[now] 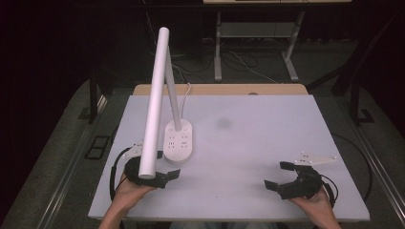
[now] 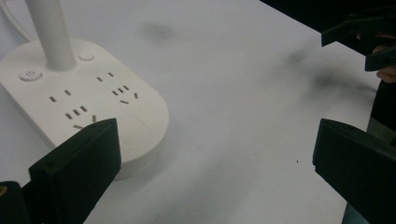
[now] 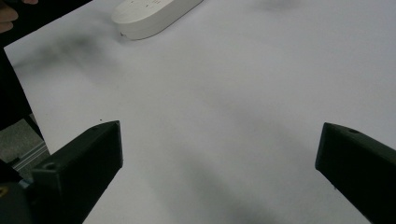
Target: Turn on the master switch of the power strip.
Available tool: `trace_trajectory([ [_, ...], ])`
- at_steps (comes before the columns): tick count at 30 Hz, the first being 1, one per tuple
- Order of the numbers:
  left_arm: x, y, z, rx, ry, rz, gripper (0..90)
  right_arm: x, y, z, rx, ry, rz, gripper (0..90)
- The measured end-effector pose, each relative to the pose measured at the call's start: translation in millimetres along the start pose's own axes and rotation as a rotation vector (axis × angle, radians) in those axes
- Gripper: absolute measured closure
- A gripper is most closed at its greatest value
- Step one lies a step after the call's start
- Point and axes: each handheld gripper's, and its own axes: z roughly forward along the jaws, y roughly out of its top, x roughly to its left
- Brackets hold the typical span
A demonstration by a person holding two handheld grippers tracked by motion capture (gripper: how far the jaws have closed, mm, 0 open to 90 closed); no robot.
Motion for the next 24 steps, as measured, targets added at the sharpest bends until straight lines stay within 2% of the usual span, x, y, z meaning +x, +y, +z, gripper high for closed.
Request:
trace_trajectory([
  [9,10.5,14.0,-8.7,-0.001,0.036,0.014,0.4,-0.4,0.0,-0.3,0.001,-0.001,0.003,0.1],
  [24,30.2,29.2,-11.9,0.002,0.058,-0.002,0.8,-1.2,0.4,-0.7,-0.004,-0.002,0.0,0.1],
])
